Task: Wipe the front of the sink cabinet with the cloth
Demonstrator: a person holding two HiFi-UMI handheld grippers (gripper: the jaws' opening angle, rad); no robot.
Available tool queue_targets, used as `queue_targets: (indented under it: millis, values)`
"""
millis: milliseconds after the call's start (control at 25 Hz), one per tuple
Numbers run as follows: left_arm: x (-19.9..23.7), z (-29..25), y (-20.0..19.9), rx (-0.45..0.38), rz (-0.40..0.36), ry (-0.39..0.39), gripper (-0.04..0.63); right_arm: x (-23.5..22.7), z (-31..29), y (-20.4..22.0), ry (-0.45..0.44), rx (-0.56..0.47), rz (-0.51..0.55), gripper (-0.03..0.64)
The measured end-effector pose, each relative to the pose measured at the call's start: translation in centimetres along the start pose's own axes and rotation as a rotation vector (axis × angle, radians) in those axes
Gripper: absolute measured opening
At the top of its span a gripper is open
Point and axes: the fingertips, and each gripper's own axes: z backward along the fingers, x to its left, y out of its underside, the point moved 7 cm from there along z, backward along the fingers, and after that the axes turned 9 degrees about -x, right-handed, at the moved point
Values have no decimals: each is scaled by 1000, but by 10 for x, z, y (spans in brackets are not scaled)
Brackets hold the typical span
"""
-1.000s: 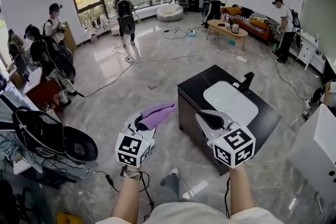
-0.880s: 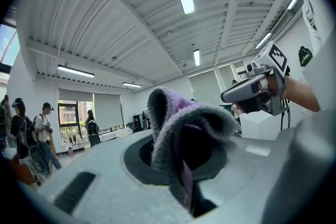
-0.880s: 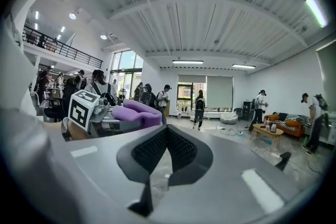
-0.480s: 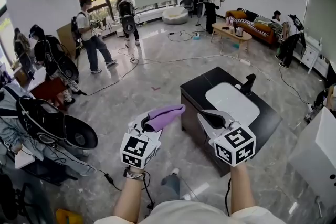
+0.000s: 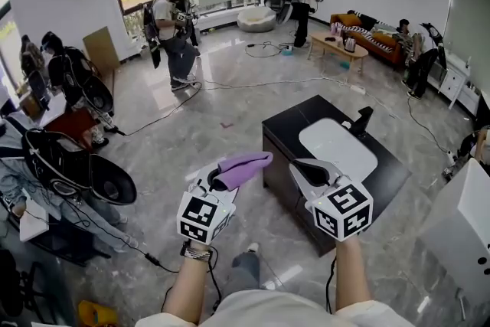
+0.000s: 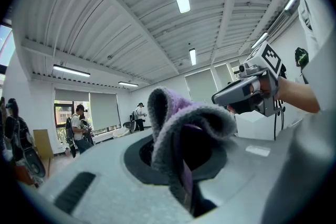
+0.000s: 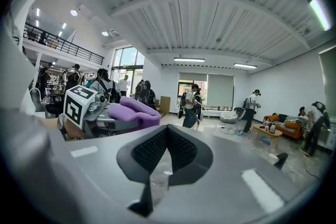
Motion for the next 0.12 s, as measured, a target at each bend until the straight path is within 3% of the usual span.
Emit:
queue_targets:
  millis: [120]
  values:
    - [-7, -11, 2, 6, 0, 3, 51, -11, 5, 4, 2, 3, 0, 6]
